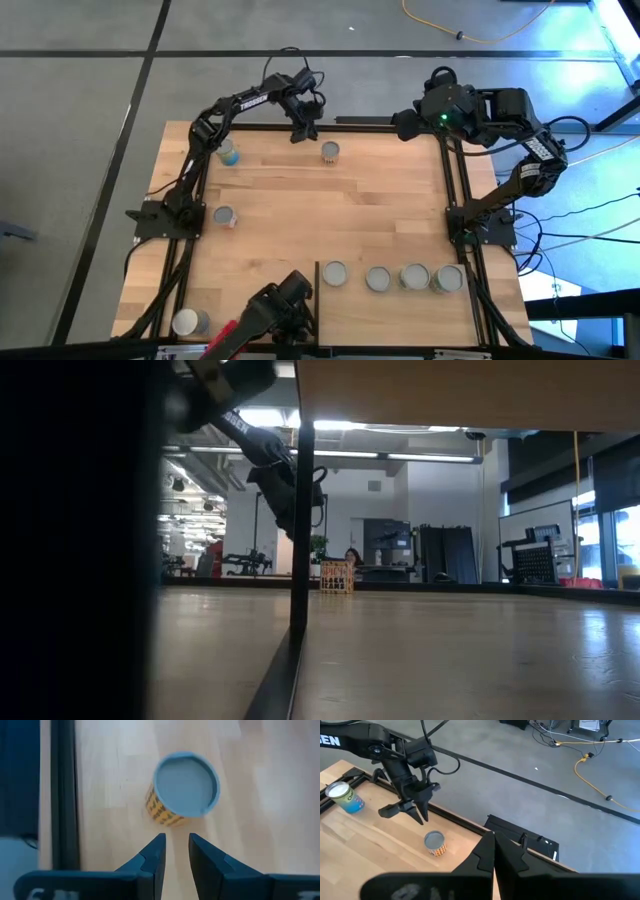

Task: Pick and place cans onto a shelf
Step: Put the yellow canned black beans on the shelf

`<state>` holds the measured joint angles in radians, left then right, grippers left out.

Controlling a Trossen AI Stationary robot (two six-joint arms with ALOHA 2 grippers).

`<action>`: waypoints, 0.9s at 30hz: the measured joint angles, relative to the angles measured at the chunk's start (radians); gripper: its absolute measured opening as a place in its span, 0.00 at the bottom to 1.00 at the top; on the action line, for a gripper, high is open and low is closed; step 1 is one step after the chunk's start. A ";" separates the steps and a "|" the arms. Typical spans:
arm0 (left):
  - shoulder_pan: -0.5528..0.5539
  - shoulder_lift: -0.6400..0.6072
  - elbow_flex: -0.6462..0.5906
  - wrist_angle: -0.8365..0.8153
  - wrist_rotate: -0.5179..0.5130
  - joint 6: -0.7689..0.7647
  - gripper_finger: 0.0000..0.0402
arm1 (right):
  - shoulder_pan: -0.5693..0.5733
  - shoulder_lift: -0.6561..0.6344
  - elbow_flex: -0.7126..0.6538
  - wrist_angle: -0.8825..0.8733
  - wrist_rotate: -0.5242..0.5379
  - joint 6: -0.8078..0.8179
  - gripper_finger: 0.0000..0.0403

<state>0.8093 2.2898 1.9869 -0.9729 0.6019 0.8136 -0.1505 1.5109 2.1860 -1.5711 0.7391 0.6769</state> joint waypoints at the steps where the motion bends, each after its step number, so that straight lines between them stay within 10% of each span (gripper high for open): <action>1: 0.000 0.000 0.000 -0.012 -0.009 0.053 0.19 | 0.000 0.002 0.000 0.000 0.000 0.000 0.01; 11: 0.003 0.000 0.000 -0.178 -0.049 0.419 0.19 | 0.000 0.006 0.000 0.000 -0.023 -0.001 0.01; 27: 0.092 -0.002 0.106 -0.131 -0.189 0.158 0.19 | 0.000 0.005 0.000 0.000 -0.070 -0.006 0.01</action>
<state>0.9017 2.2879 2.0926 -1.1036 0.4132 0.9719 -0.1505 1.5162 2.1860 -1.5711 0.6691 0.6709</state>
